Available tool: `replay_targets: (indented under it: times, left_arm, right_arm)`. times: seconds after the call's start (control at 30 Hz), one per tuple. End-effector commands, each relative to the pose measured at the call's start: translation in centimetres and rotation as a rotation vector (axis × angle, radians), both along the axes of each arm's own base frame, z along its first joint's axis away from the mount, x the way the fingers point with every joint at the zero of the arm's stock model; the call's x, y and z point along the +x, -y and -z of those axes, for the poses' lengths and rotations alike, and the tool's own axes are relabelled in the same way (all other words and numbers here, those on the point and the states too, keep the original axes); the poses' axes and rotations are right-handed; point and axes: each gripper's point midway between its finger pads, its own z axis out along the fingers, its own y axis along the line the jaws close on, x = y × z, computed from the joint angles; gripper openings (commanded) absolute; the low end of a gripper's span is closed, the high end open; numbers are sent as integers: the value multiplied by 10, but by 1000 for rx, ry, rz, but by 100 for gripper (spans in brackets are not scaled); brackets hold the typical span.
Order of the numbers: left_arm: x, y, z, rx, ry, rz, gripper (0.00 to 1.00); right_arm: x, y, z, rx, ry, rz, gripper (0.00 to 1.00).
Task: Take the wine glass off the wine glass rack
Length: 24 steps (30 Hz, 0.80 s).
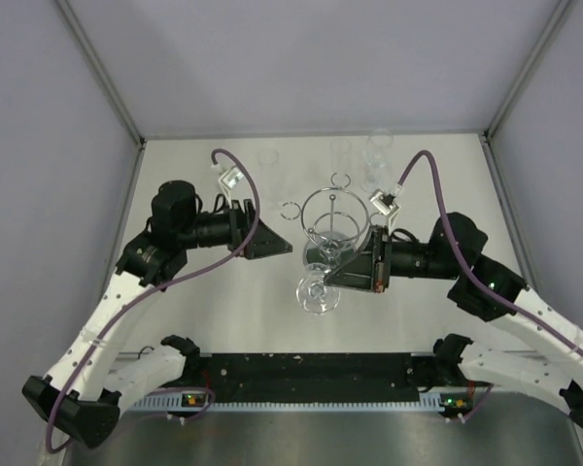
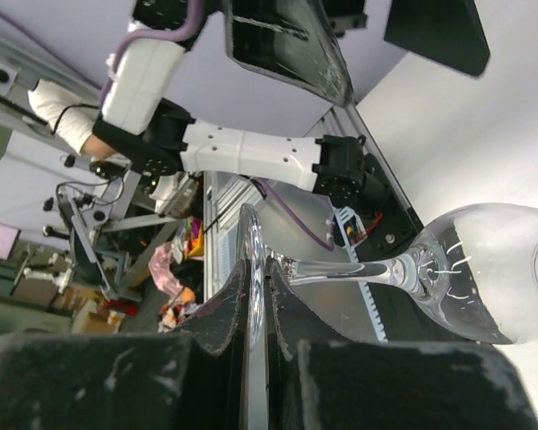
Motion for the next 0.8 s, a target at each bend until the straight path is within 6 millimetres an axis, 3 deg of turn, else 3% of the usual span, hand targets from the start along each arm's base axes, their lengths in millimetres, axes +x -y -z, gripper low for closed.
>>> replay_targets:
  times: [0.0,0.13,0.33,0.77]
  left_arm:
    - [-33,1,-23,-127,-78,75,98]
    - [-50,-2,-39,-220,-154,83,98]
    - [-63,-2,-48,-282,-289,121,98]
    - [-81,-8,-72,-356,-305,153,98]
  right_arm:
    - [-15,3,-61,122,200,-45,0]
    - [-15,0,-69,125,286,-57,0]
    - [-12,-6,-79,139,391,-81,0]
    - [-4,-15,-113,151,567,-68,0]
